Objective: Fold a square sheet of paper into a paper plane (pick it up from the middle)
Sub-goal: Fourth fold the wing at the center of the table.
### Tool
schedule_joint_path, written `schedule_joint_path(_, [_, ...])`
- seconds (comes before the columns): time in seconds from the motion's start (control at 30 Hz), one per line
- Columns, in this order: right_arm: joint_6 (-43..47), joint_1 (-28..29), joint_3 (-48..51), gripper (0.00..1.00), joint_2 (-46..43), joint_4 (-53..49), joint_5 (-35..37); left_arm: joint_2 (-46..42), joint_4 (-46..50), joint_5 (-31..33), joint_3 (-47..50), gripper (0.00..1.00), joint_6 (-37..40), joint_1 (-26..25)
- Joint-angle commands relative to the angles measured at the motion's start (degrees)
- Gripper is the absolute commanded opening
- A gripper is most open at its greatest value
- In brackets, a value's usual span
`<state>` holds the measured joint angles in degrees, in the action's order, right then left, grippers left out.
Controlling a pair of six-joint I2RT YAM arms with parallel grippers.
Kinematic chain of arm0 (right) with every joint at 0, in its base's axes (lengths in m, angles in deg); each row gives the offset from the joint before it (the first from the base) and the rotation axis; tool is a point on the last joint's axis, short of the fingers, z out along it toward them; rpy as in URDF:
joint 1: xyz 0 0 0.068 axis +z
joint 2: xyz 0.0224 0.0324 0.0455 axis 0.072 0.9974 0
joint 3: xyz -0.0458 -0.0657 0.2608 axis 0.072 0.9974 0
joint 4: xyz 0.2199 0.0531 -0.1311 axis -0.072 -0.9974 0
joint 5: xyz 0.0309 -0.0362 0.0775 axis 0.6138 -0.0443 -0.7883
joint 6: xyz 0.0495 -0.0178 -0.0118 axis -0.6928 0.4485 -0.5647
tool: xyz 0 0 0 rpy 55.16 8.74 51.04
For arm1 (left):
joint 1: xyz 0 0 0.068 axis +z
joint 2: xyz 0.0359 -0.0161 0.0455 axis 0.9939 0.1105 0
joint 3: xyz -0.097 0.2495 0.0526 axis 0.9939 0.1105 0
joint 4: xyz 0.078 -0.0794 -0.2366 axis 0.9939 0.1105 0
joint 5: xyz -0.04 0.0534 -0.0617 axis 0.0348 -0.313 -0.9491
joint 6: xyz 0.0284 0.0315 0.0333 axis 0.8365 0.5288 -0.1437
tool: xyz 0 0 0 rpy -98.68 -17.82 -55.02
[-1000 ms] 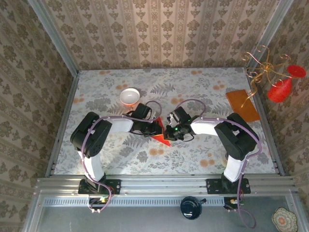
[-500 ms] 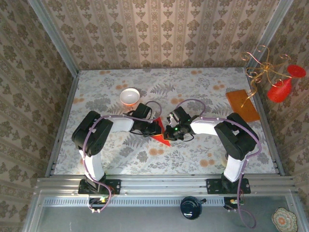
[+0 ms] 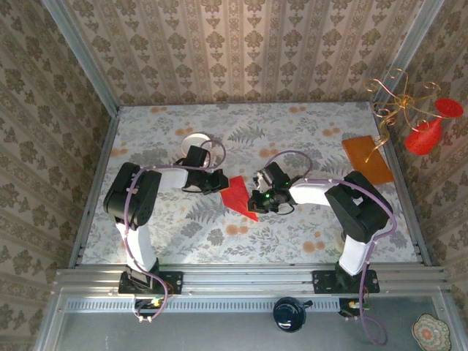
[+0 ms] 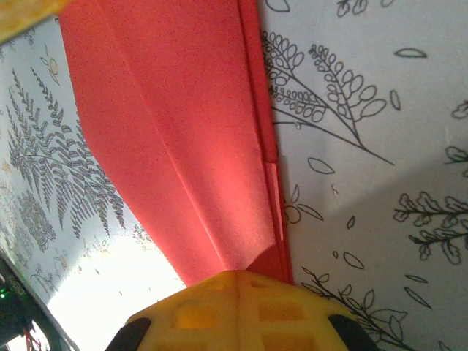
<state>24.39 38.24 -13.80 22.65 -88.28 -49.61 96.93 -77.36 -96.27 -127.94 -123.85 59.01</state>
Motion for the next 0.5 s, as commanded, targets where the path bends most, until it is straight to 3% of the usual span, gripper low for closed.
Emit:
schedule_joint_path(0.0, [0.3,0.6,5.7,0.0,7.2,-11.8,11.1,1.5,0.4,8.1,-1.6,0.07,3.2,4.1])
schedule_joint_path(0.27, [0.3,0.6,5.2,0.0,6.9,-10.4,9.7,0.8,1.9,8.2,-2.6,0.07,4.2,6.0])
schedule_joint_path(0.47, [0.9,0.5,2.6,0.0,1.6,-7.2,4.2,-7.7,4.1,9.0,-1.2,0.08,1.8,3.9])
